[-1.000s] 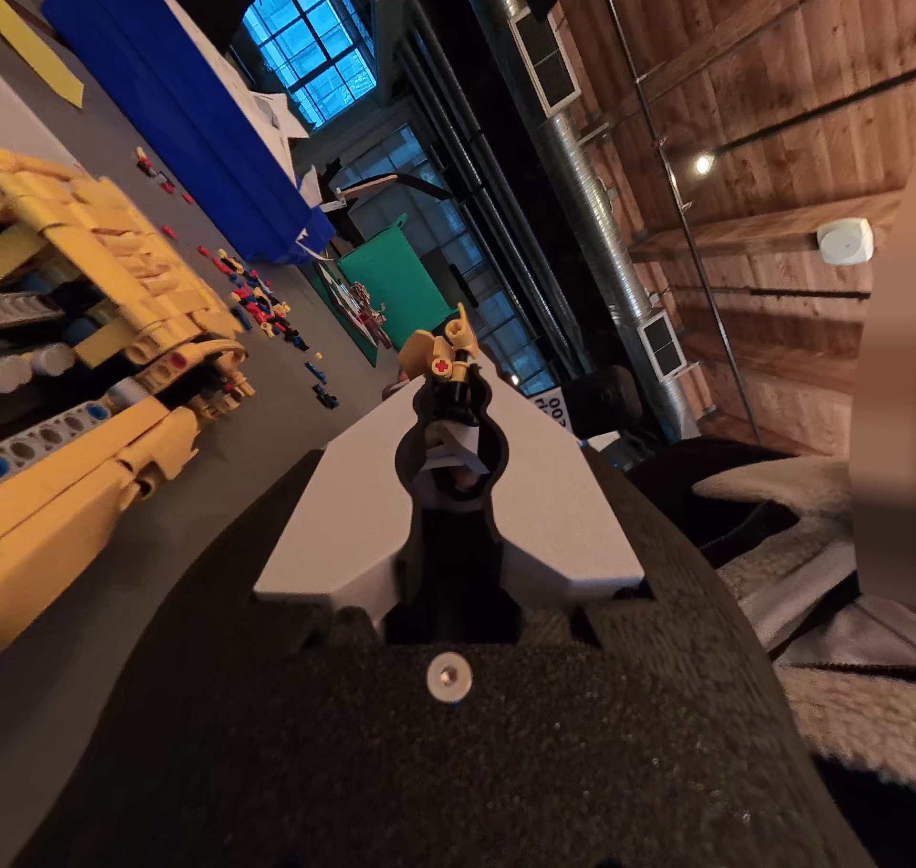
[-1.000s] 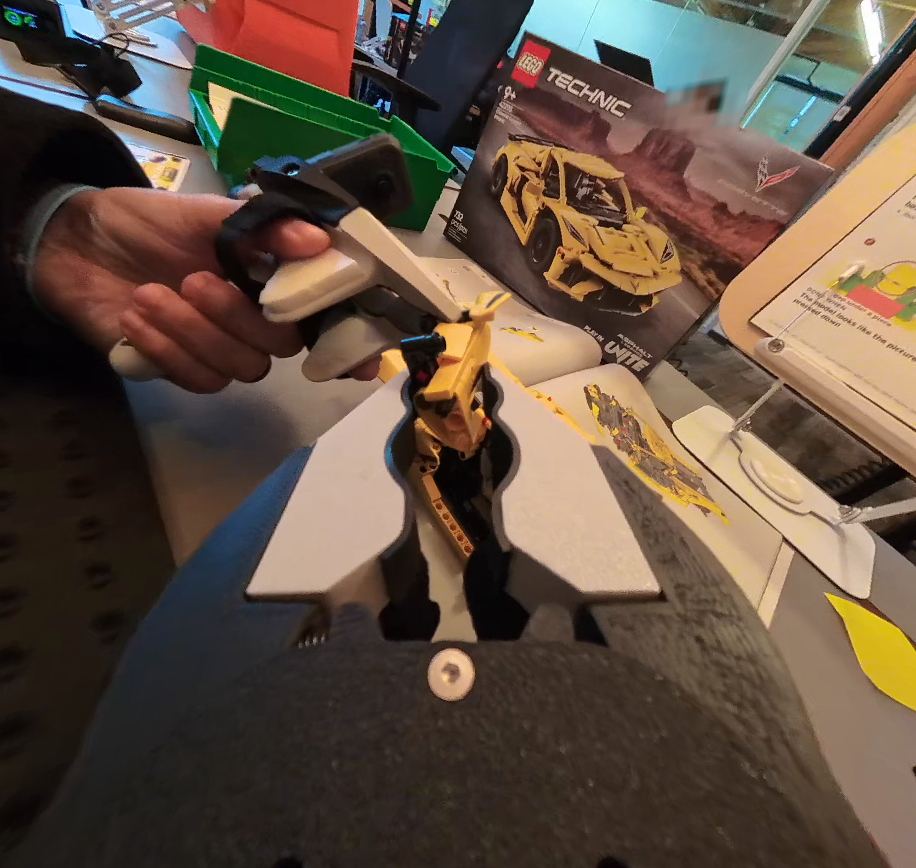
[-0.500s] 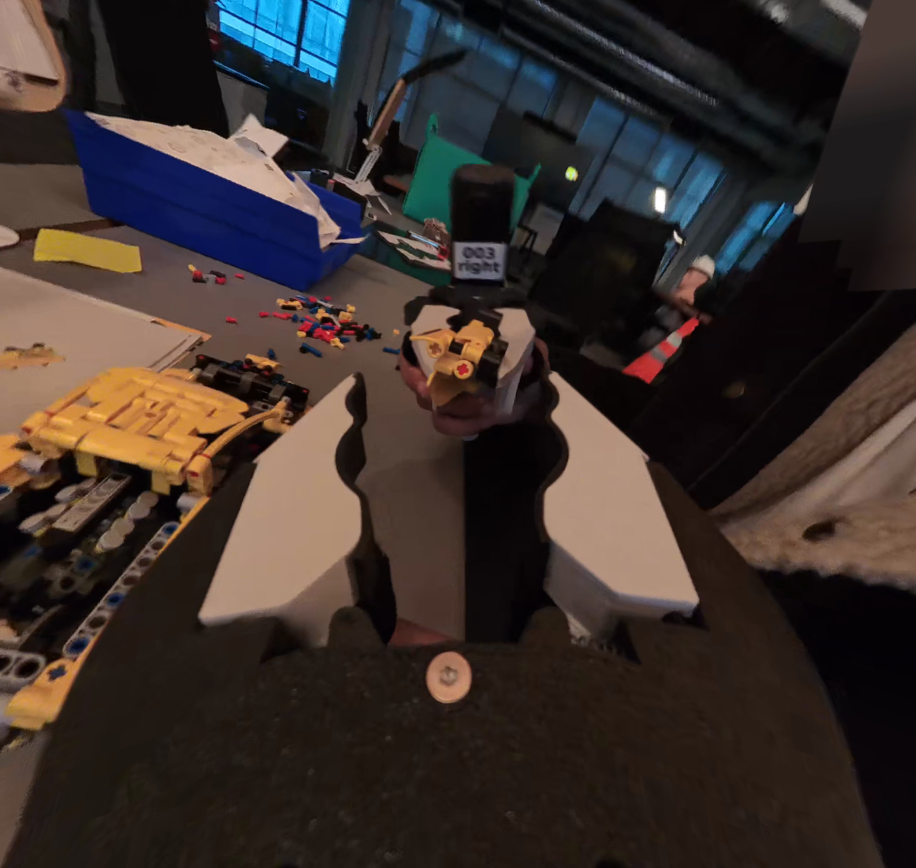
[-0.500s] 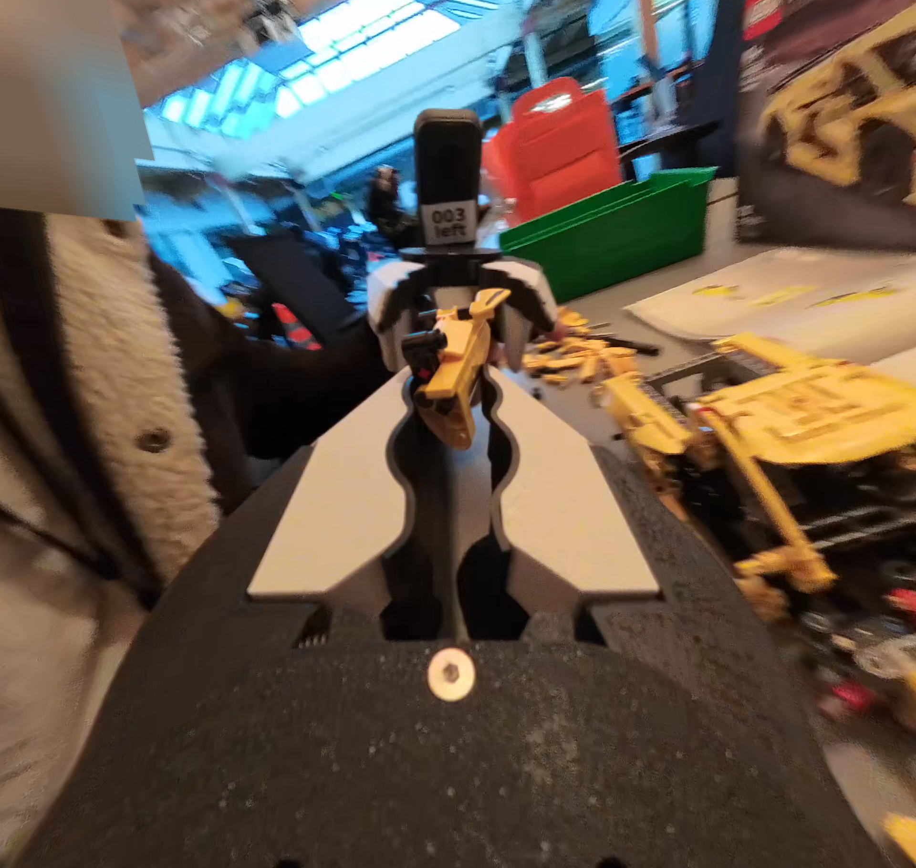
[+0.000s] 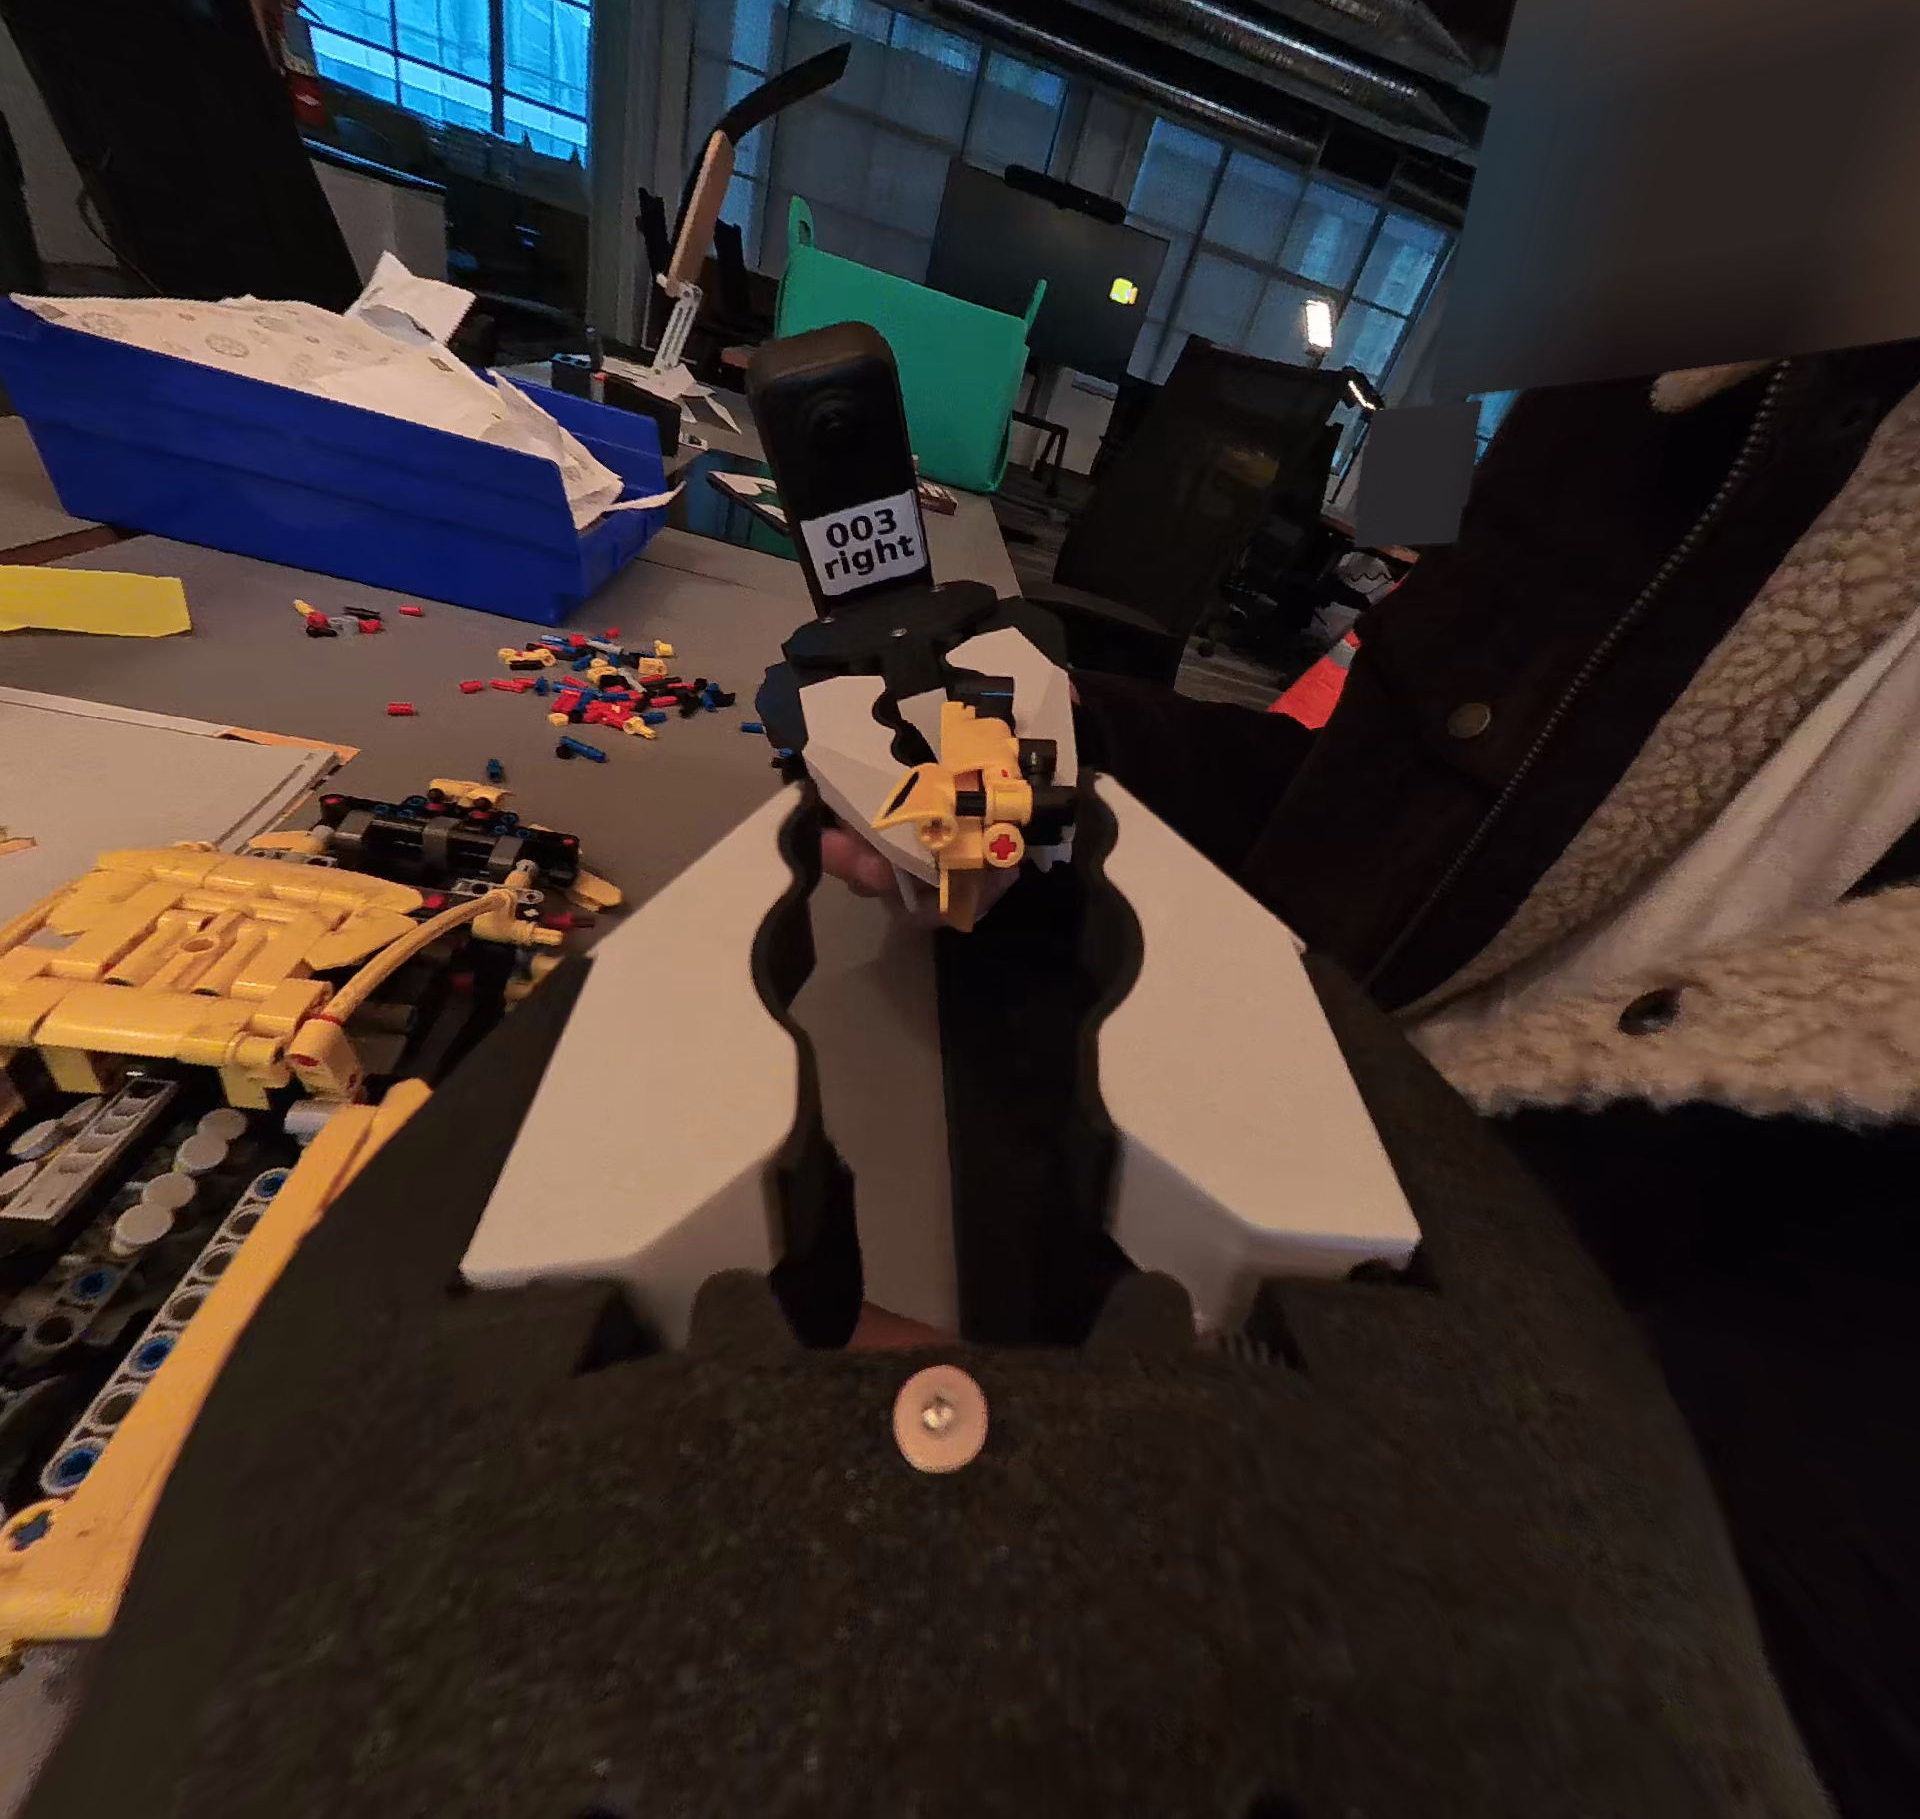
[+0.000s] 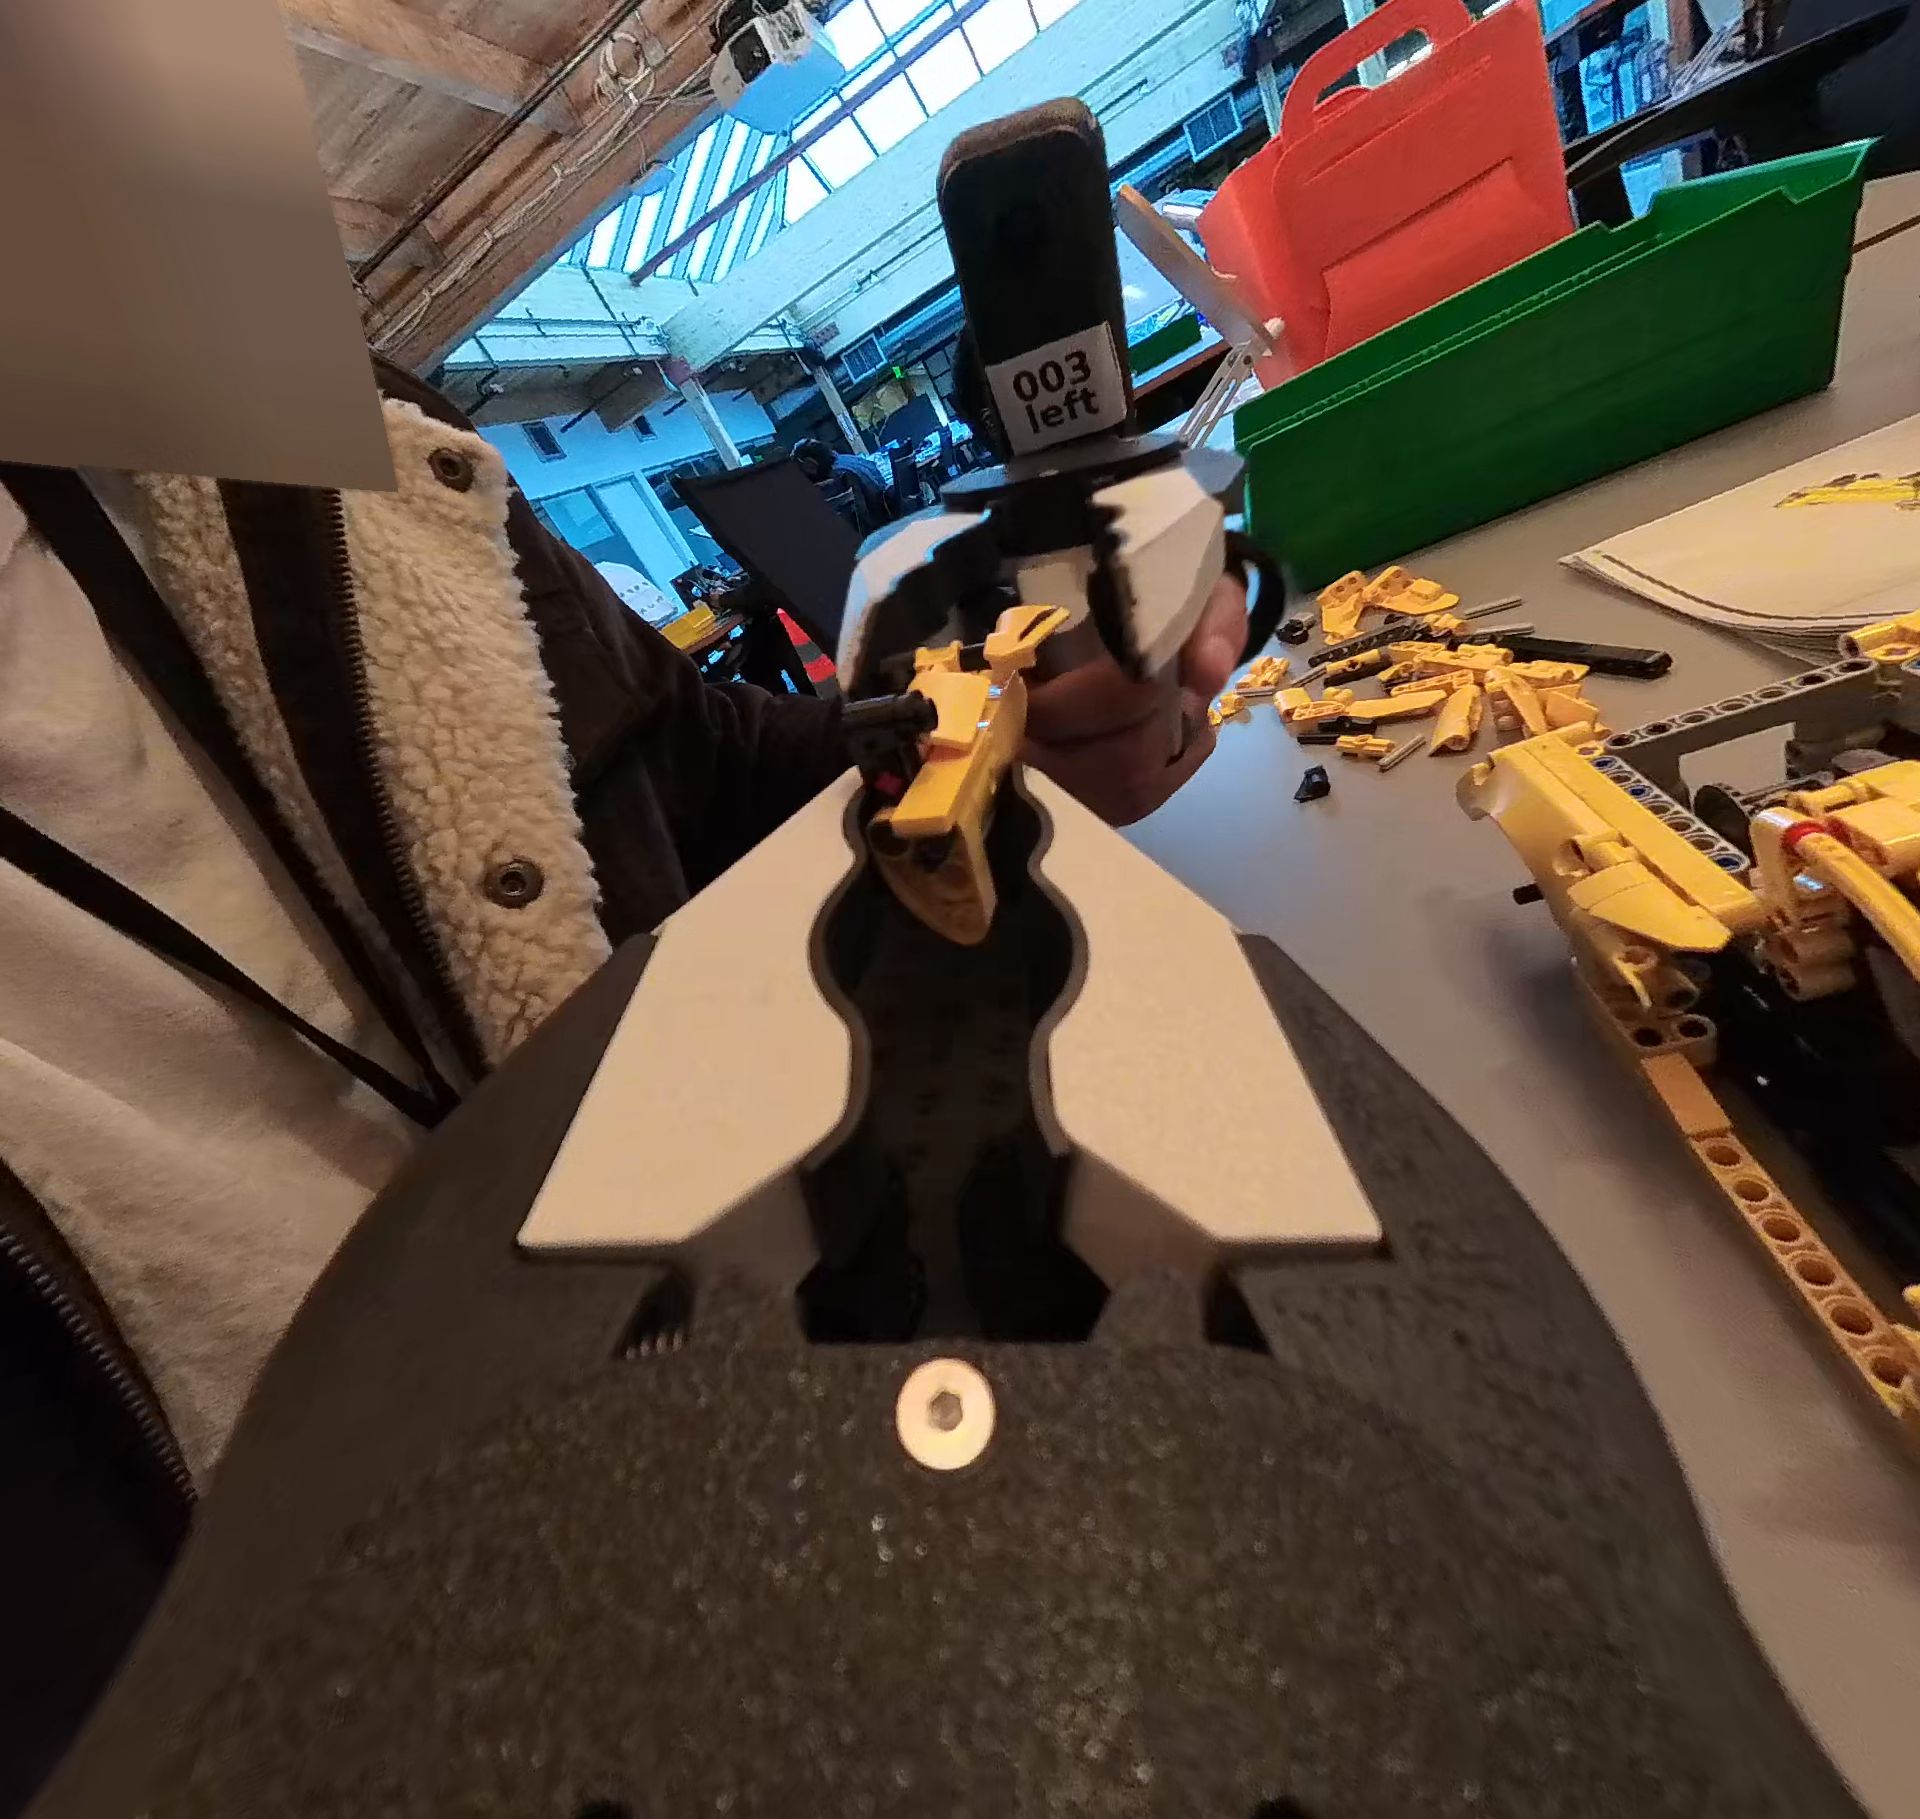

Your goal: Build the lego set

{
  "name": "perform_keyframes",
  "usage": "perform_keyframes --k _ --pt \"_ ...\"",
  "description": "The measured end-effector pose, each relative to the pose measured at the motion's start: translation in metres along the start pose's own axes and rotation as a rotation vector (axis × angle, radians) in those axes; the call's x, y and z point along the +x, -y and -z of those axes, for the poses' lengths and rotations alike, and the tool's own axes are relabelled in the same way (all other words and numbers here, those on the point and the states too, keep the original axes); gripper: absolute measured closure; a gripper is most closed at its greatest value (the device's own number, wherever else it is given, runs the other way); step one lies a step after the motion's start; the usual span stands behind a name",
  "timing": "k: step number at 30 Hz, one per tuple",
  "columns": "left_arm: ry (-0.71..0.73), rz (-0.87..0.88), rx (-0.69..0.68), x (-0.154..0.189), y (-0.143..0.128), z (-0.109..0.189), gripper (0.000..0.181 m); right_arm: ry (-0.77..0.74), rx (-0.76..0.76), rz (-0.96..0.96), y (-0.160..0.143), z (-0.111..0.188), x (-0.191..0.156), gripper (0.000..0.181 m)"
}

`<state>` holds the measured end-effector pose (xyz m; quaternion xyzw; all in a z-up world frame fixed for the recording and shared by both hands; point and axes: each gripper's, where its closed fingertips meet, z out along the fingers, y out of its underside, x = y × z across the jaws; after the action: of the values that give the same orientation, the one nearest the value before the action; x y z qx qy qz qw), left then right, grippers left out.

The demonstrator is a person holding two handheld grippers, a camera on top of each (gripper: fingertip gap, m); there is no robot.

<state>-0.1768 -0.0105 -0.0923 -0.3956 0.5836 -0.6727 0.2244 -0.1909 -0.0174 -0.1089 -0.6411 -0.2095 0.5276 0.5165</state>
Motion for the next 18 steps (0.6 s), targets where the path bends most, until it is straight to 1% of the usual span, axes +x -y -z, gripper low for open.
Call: perform_keyframes --k 5,8,18 --pt "-0.011 0.007 -0.012 0.0015 -0.0025 -0.0012 0.133 -0.012 -0.007 0.001 -0.0015 0.0002 0.0023 0.160" --pt "-0.017 0.005 -0.016 0.0025 -0.0033 -0.0011 0.142 -0.015 -0.010 -0.001 -0.0019 0.0003 0.0032 0.160" --pt "-0.021 -0.027 -0.025 0.0046 -0.0037 -0.0002 0.144 0.000 -0.009 -0.002 -0.0020 -0.0002 0.0013 0.160"
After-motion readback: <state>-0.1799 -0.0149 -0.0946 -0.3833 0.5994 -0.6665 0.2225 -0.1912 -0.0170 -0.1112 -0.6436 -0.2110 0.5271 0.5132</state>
